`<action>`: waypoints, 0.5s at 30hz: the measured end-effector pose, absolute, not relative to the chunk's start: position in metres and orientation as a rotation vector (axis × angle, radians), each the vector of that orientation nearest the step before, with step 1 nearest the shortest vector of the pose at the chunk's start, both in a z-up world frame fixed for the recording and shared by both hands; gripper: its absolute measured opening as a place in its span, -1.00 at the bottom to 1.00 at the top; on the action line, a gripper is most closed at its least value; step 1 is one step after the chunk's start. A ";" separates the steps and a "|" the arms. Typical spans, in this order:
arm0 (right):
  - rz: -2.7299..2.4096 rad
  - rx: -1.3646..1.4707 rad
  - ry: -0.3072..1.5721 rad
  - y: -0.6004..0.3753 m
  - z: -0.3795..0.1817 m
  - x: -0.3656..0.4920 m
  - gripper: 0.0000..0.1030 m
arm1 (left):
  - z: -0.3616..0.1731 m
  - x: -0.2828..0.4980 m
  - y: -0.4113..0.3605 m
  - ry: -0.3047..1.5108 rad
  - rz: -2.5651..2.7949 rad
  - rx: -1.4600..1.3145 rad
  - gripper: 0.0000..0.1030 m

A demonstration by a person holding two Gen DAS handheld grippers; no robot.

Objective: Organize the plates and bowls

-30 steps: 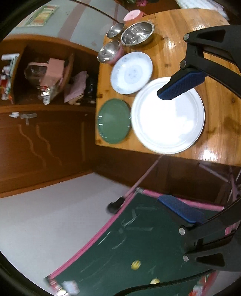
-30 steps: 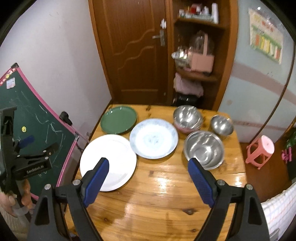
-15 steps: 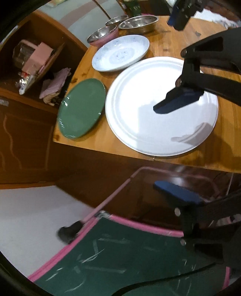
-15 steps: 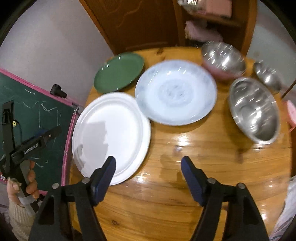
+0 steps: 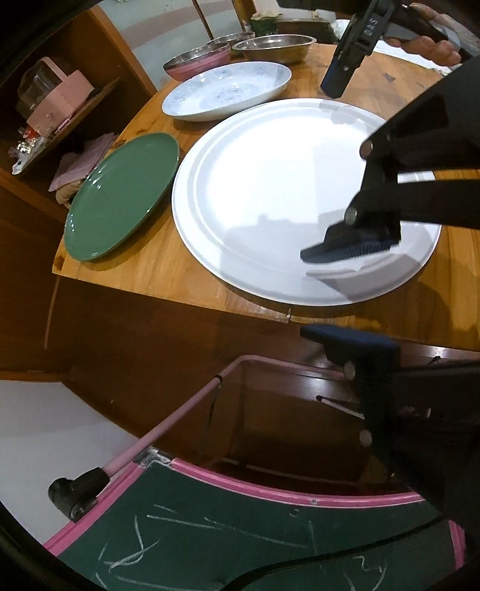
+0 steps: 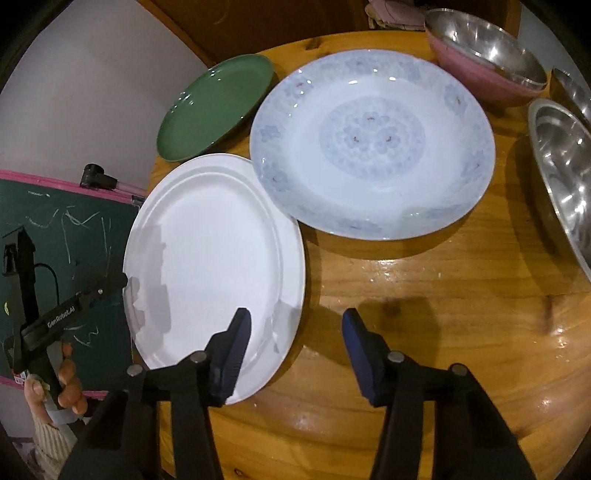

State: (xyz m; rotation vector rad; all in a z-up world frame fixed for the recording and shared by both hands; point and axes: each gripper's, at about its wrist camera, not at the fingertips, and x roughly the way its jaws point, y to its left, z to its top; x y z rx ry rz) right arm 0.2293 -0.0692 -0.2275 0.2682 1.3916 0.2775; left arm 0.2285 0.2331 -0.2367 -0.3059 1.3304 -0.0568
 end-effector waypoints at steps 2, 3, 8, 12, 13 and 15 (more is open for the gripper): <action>0.281 0.286 1.399 -0.070 -0.231 0.230 -0.11 | -0.237 0.230 0.234 1.335 -0.057 -0.306 -0.49; 0.284 0.294 1.404 -0.070 -0.233 0.231 -0.17 | -0.238 0.231 0.234 1.338 -0.055 -0.303 -0.50; 0.293 0.310 1.428 -0.070 -0.241 0.232 -0.40 | -0.242 0.236 0.233 1.363 -0.072 -0.311 -0.67; 0.301 0.311 1.432 -0.067 -0.242 0.233 -0.57 | -0.243 0.240 0.232 1.368 -0.071 -0.307 -0.68; 0.302 0.311 1.431 -0.067 -0.243 0.234 -0.59 | -0.243 0.240 0.232 1.369 -0.072 -0.309 -0.68; 0.304 0.304 1.429 -0.065 -0.242 0.234 -0.63 | -0.243 0.242 0.233 1.373 -0.074 -0.308 -0.68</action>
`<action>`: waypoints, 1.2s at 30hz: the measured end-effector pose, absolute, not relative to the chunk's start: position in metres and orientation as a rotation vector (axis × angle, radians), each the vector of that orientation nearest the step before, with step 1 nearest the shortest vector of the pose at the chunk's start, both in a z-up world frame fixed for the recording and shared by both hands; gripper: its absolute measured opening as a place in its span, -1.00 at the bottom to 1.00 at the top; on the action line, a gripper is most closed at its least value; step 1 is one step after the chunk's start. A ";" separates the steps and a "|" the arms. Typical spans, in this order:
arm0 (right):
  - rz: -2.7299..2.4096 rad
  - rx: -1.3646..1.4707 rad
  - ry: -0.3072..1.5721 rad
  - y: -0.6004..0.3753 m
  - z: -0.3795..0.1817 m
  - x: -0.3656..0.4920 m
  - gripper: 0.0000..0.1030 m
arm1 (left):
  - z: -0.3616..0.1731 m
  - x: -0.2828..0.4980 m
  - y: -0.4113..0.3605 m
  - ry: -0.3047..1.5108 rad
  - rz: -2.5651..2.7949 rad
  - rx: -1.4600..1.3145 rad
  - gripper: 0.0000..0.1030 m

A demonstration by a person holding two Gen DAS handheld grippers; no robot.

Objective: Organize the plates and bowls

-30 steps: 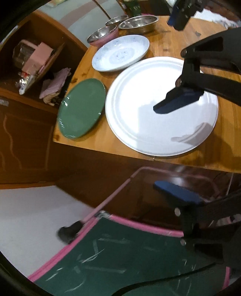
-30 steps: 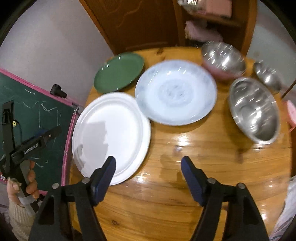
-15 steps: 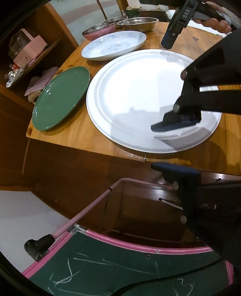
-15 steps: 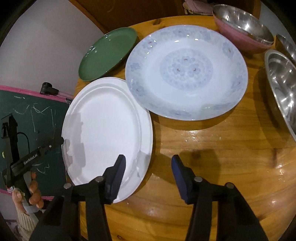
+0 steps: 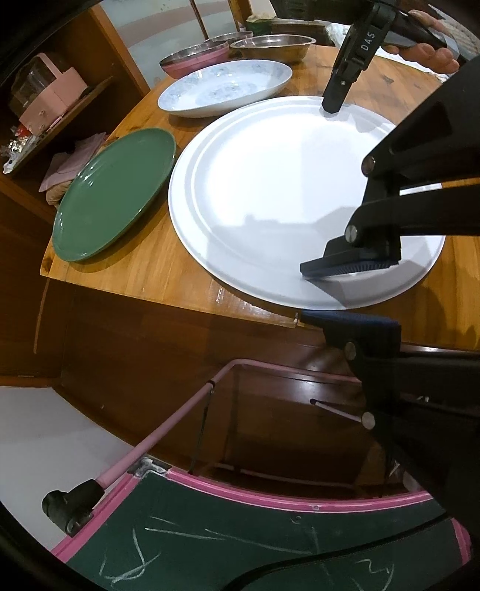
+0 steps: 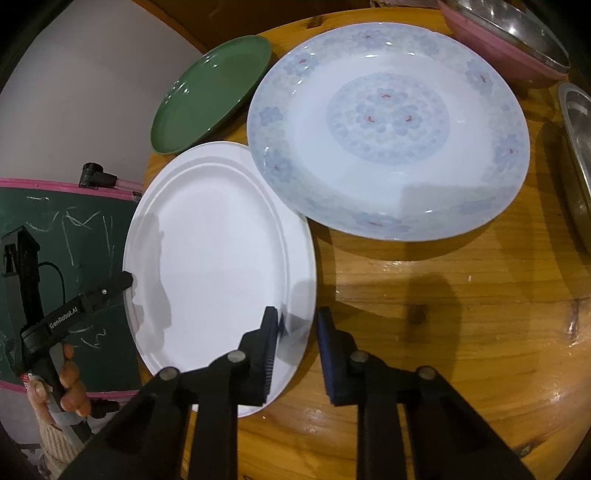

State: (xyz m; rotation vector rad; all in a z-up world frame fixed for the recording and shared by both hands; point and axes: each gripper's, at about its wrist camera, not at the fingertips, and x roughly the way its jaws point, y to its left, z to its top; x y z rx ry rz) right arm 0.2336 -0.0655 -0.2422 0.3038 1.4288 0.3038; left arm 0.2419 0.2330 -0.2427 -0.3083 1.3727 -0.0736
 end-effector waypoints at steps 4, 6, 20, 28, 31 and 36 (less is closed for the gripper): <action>0.302 0.297 1.425 -0.064 -0.242 0.235 -0.63 | -0.243 0.246 0.236 1.377 -0.074 -0.310 -0.67; 0.303 0.303 1.425 -0.067 -0.242 0.235 -0.63 | -0.244 0.247 0.239 1.383 -0.077 -0.329 -0.67; 0.282 0.268 1.416 -0.059 -0.240 0.231 -0.64 | -0.233 0.238 0.230 1.394 -0.073 -0.300 -0.69; 0.334 0.270 1.402 -0.074 -0.213 0.201 -0.64 | -0.178 0.194 0.215 1.333 -0.113 -0.288 -0.73; 0.329 0.237 1.374 -0.084 -0.193 0.180 -0.63 | -0.157 0.173 0.200 1.311 -0.141 -0.258 -0.73; 0.290 0.160 1.343 -0.102 -0.166 0.136 -0.62 | -0.143 0.134 0.172 1.316 -0.204 -0.248 -0.73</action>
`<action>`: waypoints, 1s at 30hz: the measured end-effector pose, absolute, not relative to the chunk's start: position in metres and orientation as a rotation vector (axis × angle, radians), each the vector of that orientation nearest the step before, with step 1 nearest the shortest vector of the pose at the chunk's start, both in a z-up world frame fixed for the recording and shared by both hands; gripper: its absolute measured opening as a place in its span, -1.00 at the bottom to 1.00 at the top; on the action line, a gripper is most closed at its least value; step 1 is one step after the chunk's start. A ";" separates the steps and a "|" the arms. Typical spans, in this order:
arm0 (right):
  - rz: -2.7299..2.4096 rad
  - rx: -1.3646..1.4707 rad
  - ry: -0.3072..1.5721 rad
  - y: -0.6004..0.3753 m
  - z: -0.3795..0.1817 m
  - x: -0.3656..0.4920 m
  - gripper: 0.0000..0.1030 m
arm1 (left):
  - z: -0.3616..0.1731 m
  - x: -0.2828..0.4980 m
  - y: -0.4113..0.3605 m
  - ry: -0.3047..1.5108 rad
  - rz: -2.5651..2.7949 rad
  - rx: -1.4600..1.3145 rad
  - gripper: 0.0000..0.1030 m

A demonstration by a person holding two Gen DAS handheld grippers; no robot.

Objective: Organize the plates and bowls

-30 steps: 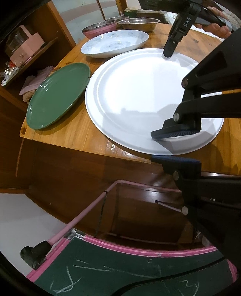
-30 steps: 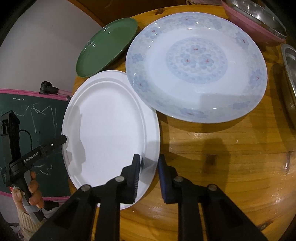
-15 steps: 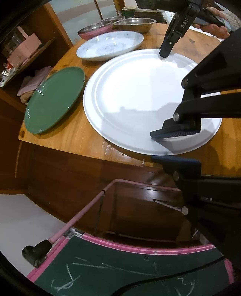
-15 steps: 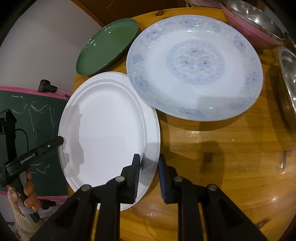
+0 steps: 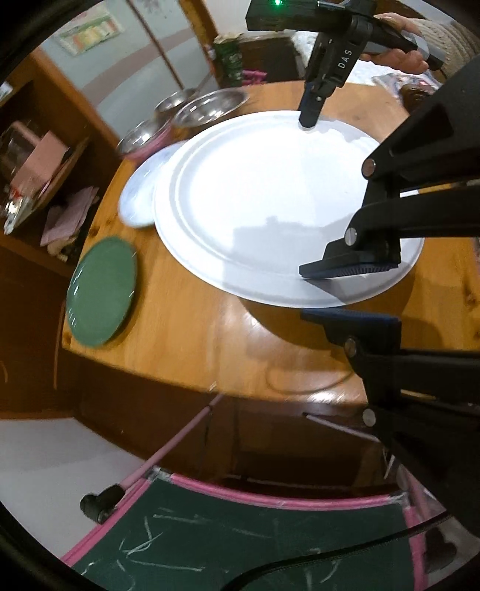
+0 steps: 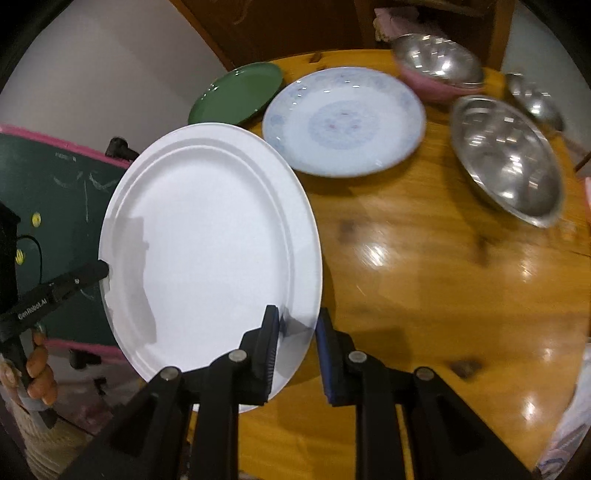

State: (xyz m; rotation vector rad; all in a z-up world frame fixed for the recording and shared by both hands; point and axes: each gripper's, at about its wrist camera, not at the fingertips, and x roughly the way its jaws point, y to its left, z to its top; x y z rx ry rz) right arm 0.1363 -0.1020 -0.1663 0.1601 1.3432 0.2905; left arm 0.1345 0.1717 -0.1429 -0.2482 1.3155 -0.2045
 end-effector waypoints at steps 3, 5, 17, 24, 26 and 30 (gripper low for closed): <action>0.262 0.128 1.339 -0.117 -0.164 0.107 -0.62 | -0.149 0.109 0.151 1.333 -0.256 -0.241 -0.73; 0.241 0.120 1.349 -0.131 -0.169 0.090 -0.61 | -0.159 0.098 0.143 1.345 -0.275 -0.239 -0.72; 0.155 0.129 1.447 -0.154 -0.232 0.063 -0.61 | -0.232 0.073 0.110 1.450 -0.259 -0.237 -0.71; 0.190 0.142 1.455 -0.149 -0.240 0.070 -0.59 | -0.238 0.073 0.122 1.445 -0.233 -0.256 -0.71; 0.193 0.144 1.461 -0.146 -0.242 0.075 -0.59 | -0.239 0.074 0.123 1.440 -0.226 -0.250 -0.71; 0.201 0.159 1.478 -0.151 -0.245 0.069 -0.56 | -0.238 0.076 0.121 1.432 -0.213 -0.251 -0.57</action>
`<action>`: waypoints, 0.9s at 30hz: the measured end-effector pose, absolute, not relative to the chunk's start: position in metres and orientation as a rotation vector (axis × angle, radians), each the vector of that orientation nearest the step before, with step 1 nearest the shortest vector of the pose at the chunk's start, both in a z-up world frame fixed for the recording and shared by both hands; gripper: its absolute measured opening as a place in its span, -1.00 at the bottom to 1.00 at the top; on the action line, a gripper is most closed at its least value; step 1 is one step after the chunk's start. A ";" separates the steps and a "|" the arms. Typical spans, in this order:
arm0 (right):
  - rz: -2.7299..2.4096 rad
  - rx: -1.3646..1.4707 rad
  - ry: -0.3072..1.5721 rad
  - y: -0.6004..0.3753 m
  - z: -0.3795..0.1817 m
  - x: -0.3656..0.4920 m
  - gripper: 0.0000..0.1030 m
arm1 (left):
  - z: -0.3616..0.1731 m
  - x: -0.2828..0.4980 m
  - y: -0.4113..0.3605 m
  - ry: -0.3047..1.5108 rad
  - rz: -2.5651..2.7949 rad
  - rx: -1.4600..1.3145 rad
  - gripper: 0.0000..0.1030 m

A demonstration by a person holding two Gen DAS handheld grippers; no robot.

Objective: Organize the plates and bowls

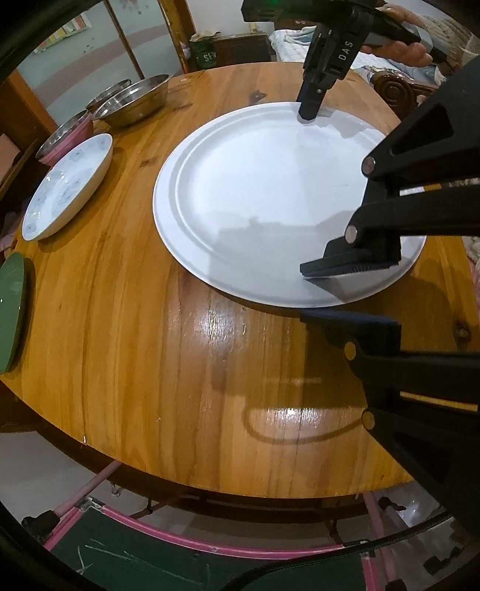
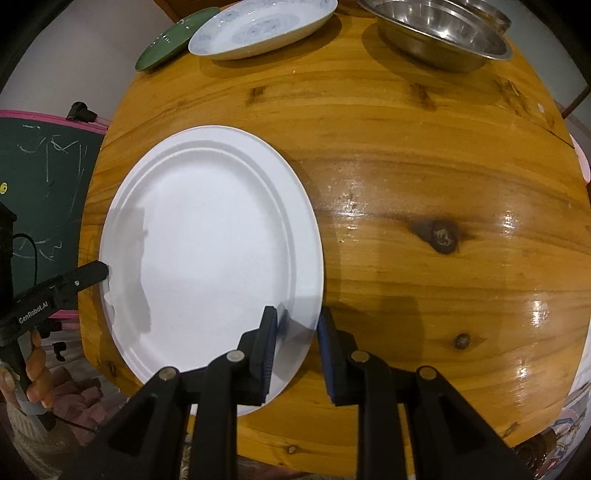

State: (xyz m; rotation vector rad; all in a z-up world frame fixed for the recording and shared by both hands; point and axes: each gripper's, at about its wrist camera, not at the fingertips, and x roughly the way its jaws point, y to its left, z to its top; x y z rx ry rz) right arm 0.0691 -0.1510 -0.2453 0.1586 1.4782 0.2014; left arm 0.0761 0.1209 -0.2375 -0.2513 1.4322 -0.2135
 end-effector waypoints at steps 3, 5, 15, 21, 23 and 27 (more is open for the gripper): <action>0.205 0.158 1.471 -0.159 -0.243 0.065 -0.50 | -0.235 0.076 0.125 1.419 -0.191 -0.260 -0.24; 0.203 0.171 1.463 -0.161 -0.242 0.064 -0.44 | -0.233 0.076 0.126 1.414 -0.189 -0.266 -0.20; 0.192 0.200 1.400 -0.179 -0.223 0.051 -0.41 | -0.193 0.064 0.128 1.309 -0.149 -0.233 0.01; 0.202 0.181 1.341 -0.180 -0.205 0.042 -0.41 | -0.151 0.052 0.124 1.177 -0.131 -0.209 0.04; 0.210 0.169 1.316 -0.179 -0.195 0.039 -0.41 | -0.137 0.048 0.121 1.136 -0.137 -0.197 0.04; 0.223 0.140 1.261 -0.180 -0.171 0.032 -0.41 | -0.109 0.041 0.112 1.080 -0.145 -0.144 0.05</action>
